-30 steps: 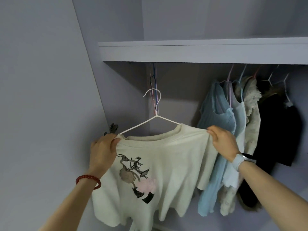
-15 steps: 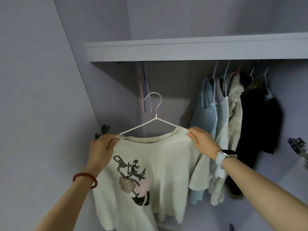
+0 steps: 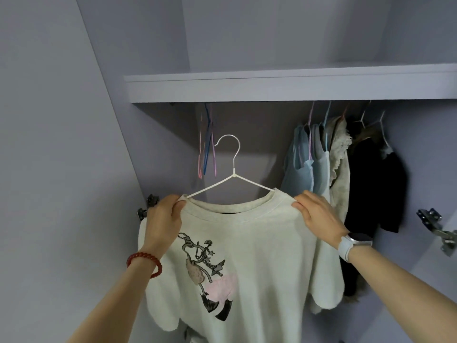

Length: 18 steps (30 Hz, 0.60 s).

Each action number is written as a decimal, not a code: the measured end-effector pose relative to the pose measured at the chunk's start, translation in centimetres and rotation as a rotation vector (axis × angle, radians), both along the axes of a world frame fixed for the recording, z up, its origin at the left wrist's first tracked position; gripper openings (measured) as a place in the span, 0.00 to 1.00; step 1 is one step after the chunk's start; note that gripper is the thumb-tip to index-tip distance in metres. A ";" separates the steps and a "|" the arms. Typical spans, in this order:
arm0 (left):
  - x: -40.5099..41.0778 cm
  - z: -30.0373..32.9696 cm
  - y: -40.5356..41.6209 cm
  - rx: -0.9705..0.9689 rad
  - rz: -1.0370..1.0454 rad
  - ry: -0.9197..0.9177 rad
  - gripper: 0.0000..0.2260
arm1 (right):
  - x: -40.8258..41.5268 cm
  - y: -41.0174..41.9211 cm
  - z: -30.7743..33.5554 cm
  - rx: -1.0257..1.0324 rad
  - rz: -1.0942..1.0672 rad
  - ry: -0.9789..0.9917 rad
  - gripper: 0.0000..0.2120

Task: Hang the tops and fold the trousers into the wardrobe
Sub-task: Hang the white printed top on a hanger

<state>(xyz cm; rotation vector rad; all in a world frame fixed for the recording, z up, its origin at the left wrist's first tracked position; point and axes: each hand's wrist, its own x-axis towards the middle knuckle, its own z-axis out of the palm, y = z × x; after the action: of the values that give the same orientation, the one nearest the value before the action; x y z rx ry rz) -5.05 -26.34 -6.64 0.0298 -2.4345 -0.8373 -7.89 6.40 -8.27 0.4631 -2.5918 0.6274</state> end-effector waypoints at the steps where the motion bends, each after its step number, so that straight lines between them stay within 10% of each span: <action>1: -0.2 -0.2 0.0 0.025 0.010 0.000 0.09 | 0.0 0.3 0.0 0.055 0.000 0.009 0.16; 11: -4.6 -2.4 2.8 -0.035 -0.069 -0.259 0.11 | 4.0 3.0 0.9 -0.067 0.011 -0.390 0.17; 18: -5.9 -0.9 7.0 0.005 -0.205 -0.189 0.24 | 4.7 1.4 1.2 -0.173 -0.316 -0.249 0.15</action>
<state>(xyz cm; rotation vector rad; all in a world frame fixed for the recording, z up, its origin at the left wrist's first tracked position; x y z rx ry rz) -10.94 -19.33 -7.52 -0.1476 -2.6455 -0.9681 -3.22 7.84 -7.07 -0.0867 -2.7261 0.8290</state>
